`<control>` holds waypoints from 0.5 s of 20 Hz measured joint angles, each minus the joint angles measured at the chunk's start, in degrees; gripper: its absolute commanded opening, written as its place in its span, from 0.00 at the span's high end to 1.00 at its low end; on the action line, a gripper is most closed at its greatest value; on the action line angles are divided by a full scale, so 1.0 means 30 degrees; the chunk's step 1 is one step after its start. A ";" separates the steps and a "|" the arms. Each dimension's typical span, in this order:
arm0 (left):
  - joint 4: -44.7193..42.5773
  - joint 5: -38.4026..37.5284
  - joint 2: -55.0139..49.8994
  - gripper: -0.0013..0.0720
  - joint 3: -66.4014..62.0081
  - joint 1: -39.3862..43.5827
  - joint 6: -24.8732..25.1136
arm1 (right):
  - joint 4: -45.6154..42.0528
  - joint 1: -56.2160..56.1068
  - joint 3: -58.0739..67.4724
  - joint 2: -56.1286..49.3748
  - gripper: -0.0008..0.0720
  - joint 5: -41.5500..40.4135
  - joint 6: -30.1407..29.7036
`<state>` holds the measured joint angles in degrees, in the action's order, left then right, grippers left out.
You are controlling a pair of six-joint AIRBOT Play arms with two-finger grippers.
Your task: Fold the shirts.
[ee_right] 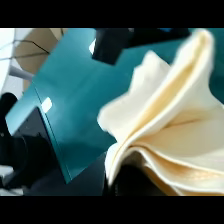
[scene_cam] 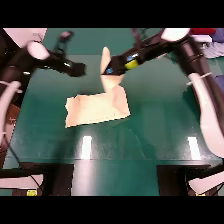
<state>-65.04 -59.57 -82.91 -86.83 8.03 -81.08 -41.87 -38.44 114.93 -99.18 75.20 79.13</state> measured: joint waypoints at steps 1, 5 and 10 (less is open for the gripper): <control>-0.0277 -0.0117 0.0634 0.94 0.0000 -0.0714 0.0000 | 0.0160 -0.0772 0.0000 -0.0532 0.96 -0.1078 -0.0211; -0.0976 -0.0488 0.2528 0.94 0.0000 -0.3169 0.0029 | 0.0495 -0.3687 0.0000 -0.2703 0.10 -0.4379 -0.1362; -0.1217 -0.1443 0.3264 0.95 0.0000 -0.4109 0.0219 | 0.0197 -0.4473 0.0007 -0.3606 0.31 -0.4240 -0.2033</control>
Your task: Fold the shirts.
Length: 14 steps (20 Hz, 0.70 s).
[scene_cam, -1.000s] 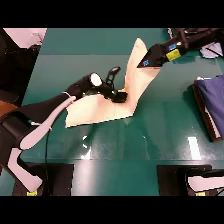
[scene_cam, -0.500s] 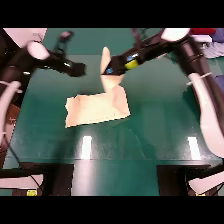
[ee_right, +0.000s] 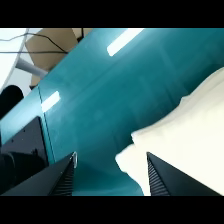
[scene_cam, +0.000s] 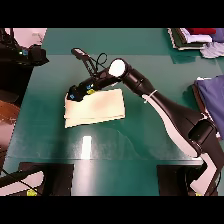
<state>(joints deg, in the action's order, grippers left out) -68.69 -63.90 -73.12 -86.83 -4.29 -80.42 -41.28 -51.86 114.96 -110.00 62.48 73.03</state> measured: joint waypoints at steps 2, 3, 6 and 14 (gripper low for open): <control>-0.0029 -0.0459 0.0095 0.94 0.0000 -0.0109 0.0080 | -0.0896 0.0838 0.0000 0.0175 0.31 0.1814 -0.0087; -0.0044 -0.0692 0.0117 0.94 0.0000 -0.0146 0.0131 | -0.1341 0.1377 0.0007 0.0248 0.31 0.2936 -0.0087; -0.0029 -0.1435 0.0160 0.94 0.0000 -0.0197 0.0321 | -0.2215 0.3461 -0.0590 0.0525 0.31 0.6105 0.0204; 0.0029 -0.2412 0.0168 0.94 0.0000 -0.0219 0.0466 | -0.2550 0.8925 -0.9515 0.4036 0.29 0.5231 0.0809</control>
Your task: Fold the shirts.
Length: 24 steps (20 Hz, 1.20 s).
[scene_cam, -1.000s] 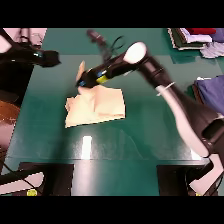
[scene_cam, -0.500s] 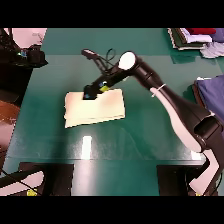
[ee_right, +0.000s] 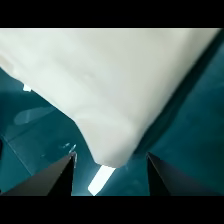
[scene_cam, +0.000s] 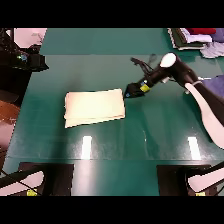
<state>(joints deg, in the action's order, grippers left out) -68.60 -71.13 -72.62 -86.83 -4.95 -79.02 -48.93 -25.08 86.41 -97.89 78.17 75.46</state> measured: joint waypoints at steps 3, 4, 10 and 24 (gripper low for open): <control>0.0000 -0.0036 -0.0007 0.94 0.0000 0.0000 0.0000 | 0.0962 0.1005 -0.3206 0.0699 0.06 -0.2317 -0.0066; 0.0007 -0.0044 -0.0007 0.94 0.0000 0.0000 0.0007 | 0.1654 0.1158 -0.3985 0.0627 0.06 -0.2820 -0.0284; 0.0066 0.0066 -0.0007 0.94 0.0000 0.0000 0.0000 | 0.6681 0.0211 -0.4495 -0.1763 0.08 -0.3759 -0.1953; 0.2106 0.0634 -0.0015 0.95 0.1588 0.1319 0.0146 | 0.4444 0.0721 0.0262 -0.1661 0.97 -0.4087 -0.1989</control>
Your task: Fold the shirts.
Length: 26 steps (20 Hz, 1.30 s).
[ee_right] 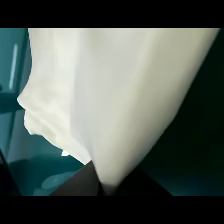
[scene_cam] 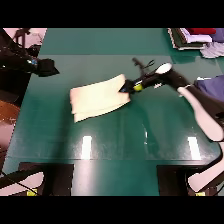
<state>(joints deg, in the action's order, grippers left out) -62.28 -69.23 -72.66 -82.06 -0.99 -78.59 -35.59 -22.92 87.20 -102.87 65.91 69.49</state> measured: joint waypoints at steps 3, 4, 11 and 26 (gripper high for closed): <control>0.0255 0.1195 0.0000 0.95 0.0342 0.1668 0.0182 | -0.2040 0.3184 0.0138 0.1945 0.97 0.0015 0.0656; 0.0306 0.1719 0.0000 0.95 0.0386 0.2222 0.0226 | -0.2470 0.4342 0.0153 0.2499 0.97 -0.0160 0.0780; 0.0408 0.4393 -0.0029 0.95 0.0525 0.5319 0.0306 | -0.3548 1.2429 0.0211 0.4233 0.97 -0.2353 0.1137; 0.0444 0.5406 -0.0036 0.94 0.0525 0.6207 0.0233 | -0.3504 1.6779 0.6397 0.3628 0.97 -0.3198 0.1158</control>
<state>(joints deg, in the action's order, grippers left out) -60.95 -53.01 -72.77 -80.49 17.63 -77.89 -46.11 27.42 106.39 -91.98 56.31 72.97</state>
